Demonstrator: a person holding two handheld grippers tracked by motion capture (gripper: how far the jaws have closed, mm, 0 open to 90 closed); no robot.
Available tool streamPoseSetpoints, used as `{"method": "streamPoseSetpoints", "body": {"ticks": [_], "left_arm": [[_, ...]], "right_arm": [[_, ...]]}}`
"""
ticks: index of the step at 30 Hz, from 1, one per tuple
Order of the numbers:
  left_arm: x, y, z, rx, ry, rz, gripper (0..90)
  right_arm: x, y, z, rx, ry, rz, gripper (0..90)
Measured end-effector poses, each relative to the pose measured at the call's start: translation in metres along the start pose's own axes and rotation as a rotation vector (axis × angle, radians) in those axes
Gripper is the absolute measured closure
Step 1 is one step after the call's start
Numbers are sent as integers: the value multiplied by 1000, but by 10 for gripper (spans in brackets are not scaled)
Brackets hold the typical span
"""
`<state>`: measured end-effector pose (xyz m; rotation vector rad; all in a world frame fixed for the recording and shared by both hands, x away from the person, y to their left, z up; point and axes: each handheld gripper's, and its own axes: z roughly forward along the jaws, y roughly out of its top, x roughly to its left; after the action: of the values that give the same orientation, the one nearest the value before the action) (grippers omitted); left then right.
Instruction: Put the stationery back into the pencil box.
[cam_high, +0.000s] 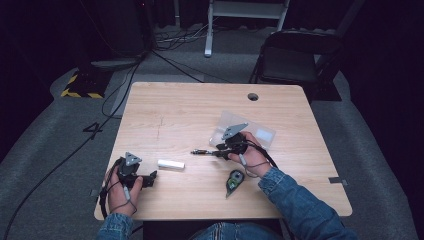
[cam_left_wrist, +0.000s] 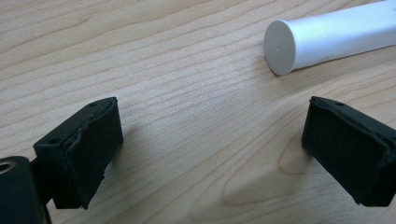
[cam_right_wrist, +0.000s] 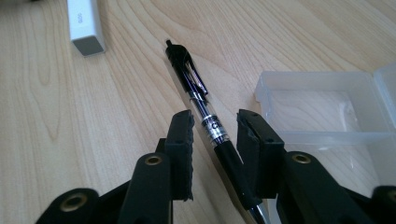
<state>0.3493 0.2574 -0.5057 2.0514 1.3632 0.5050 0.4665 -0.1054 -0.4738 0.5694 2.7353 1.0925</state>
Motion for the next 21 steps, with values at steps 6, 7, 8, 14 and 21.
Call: {"method": "streamPoseSetpoints", "body": {"ticks": [6,7,8,14,21], "left_arm": [[0,1,1,2,-5,-5,48],[0,1,1,5,-8,1,46],[0,1,1,5,-8,1,45],[0,1,1,3,-7,1,43],[0,1,1,3,-7,1,43]], "right_arm": [[0,-3,10,20,-26,-34,651],[1,-3,11,23,-24,-35,651],[1,-3,13,24,-28,-42,650],[0,-4,18,31,-20,-48,640],[0,-4,17,30,-14,-37,734]]}}
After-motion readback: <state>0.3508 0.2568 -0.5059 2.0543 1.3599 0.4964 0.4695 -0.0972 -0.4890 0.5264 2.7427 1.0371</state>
